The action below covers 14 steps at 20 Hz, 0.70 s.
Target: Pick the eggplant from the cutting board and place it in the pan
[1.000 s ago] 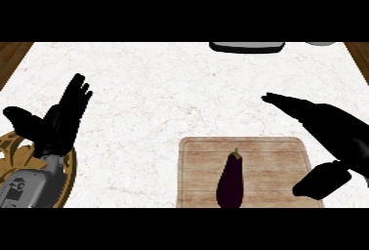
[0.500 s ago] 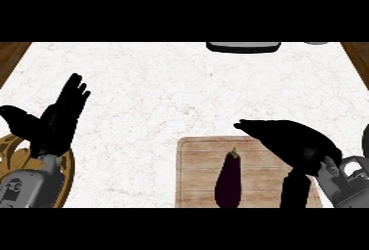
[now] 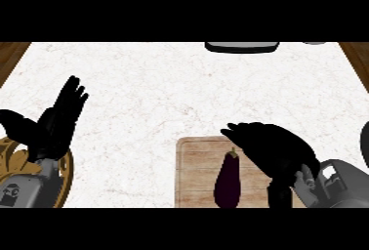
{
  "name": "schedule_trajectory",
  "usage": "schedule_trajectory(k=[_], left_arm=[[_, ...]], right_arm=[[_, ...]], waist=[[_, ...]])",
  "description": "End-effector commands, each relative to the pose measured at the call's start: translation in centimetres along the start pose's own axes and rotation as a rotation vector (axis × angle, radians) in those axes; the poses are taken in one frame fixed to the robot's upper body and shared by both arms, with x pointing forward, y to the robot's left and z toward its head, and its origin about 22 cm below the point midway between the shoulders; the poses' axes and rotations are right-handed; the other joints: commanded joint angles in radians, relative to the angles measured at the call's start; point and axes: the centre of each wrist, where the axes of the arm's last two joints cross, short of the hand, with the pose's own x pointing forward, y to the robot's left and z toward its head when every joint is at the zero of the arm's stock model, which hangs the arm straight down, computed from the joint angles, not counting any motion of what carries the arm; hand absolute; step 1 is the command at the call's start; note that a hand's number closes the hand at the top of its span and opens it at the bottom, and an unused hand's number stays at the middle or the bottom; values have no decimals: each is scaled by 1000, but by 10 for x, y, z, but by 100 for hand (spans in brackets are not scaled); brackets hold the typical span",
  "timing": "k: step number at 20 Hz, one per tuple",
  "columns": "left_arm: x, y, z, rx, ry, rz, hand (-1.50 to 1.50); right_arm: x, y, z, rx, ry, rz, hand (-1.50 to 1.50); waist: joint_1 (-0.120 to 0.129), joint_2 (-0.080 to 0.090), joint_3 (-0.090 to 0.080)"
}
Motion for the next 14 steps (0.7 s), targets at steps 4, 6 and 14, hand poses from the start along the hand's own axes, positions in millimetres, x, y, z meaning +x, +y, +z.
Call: schedule_trajectory(k=[4, 6, 14], left_arm=[[0, 14, 5, 2, -3, 7, 0], [3, 5, -5, 14, -8, 1, 0], [-5, 3, 11, -5, -2, -5, 0]], right_arm=[[41, 17, -18, -10, 90, 65, -150], [43, 3, -14, -4, 77, 53, -150], [41, 6, -51, 48, 186, 80, -150]], waist=[[0, 2, 1], [-6, 2, 1], [3, 2, 1]])
